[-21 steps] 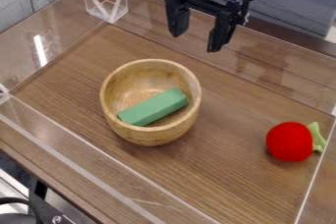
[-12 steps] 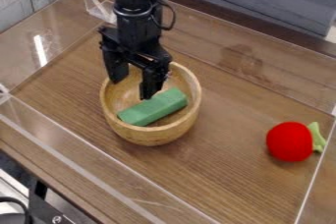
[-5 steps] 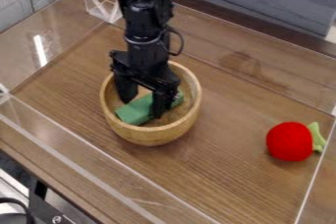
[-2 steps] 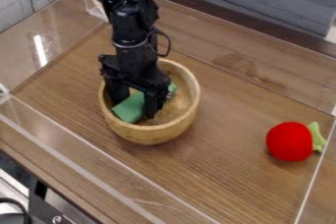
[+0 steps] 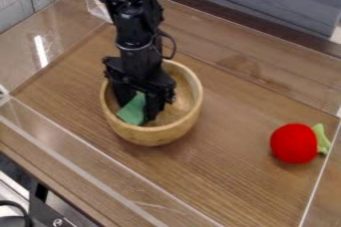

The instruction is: Remove the green block from the brown bowl and put it on the table

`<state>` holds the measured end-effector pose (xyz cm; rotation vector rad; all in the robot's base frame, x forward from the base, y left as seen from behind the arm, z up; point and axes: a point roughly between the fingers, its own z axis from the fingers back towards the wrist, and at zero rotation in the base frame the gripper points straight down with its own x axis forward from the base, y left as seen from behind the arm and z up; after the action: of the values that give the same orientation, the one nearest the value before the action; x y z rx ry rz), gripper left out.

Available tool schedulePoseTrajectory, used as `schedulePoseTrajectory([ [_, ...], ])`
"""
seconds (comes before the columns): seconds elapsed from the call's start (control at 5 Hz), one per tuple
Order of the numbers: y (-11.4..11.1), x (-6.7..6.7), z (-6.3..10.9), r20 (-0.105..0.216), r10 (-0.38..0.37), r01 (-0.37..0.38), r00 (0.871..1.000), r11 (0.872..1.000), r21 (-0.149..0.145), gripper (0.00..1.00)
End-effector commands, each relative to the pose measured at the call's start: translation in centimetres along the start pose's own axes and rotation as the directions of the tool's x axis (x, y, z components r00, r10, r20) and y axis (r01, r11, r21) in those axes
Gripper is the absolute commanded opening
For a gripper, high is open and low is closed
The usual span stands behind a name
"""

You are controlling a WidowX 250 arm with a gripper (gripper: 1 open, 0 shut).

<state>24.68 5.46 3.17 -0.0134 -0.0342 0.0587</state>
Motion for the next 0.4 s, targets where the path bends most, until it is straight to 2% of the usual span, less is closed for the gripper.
schedulePoseTrajectory([
  [0.0,-0.3,0.2,1.7,0.066,0.053,-0.053,0.996,0.999,0.005,0.00],
  [0.2,-0.7,-0.2,2.9,0.096,0.109,-0.110,0.989,0.994,0.000,0.00],
])
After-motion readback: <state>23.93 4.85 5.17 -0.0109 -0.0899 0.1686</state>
